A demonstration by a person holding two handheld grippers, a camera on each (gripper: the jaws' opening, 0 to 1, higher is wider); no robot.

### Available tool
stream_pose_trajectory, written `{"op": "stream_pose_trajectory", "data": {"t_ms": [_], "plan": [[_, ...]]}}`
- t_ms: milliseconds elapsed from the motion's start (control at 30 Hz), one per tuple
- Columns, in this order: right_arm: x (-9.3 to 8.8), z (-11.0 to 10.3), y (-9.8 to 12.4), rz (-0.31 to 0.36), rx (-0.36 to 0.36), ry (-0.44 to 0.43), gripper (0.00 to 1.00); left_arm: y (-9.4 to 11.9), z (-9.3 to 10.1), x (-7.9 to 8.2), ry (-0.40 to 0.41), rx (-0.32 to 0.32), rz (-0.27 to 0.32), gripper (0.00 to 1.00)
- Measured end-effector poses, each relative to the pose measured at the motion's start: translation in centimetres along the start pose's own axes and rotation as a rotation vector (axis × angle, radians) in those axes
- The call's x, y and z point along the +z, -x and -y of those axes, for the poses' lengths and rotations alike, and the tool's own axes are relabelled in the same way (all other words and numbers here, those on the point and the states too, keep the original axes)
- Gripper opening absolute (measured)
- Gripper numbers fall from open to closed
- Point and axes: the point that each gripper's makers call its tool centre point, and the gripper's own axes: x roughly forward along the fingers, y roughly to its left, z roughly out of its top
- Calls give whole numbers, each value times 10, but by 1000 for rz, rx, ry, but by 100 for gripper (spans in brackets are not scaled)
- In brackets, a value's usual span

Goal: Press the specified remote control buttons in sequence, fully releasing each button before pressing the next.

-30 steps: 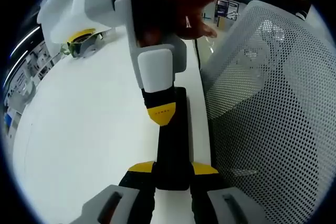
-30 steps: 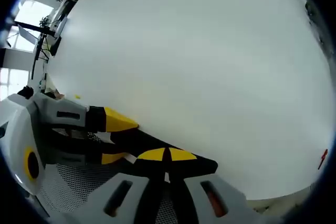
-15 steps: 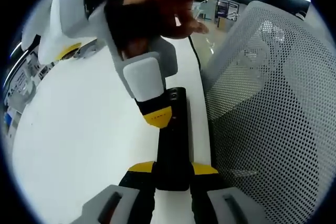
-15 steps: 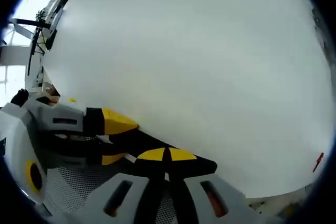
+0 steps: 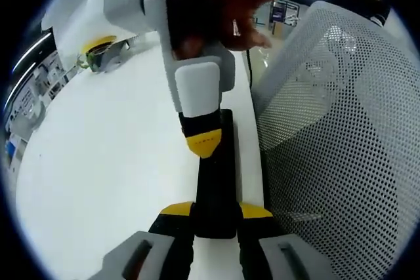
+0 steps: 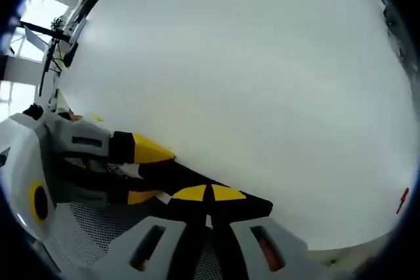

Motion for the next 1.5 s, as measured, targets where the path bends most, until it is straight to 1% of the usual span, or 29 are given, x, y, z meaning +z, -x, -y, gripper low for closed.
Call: {"op": "stream_pose_trajectory", "data": {"t_ms": [100, 300, 367, 500, 700, 767, 933, 1133, 1300, 1500], "plan": [[0, -1, 2, 18, 9, -6, 0, -1, 0, 0, -1, -1, -3, 25], [-3, -8, 3, 21, 25, -4, 0, 0, 0, 0, -2, 0, -4, 25], [-6, -10, 2, 12, 22, 2, 0, 0, 0, 0, -1, 1, -3, 25], [-9, -8, 1, 8, 4, 16, 0, 0, 0, 0, -1, 2, -2, 25], [-7, 1, 2, 12, -9, 7, 0, 0, 0, 0, -3, 1, -4, 25], [-10, 2, 0, 2, -8, 3, 0, 0, 0, 0, -2, 1, -4, 25], [-12, -2, 0, 1, 0, 2, 0, -1, 0, 0, -3, 0, -3, 25], [-12, -1, 0, 2, 0, -7, 0, -1, 0, 0, -2, 0, -2, 25], [-12, -1, 0, -3, -9, 8, 0, -1, 0, 0, 0, 1, -1, 25], [-11, -1, 0, 1, 5, -3, 0, 0, 0, 0, 0, 1, 0, 25]]}}
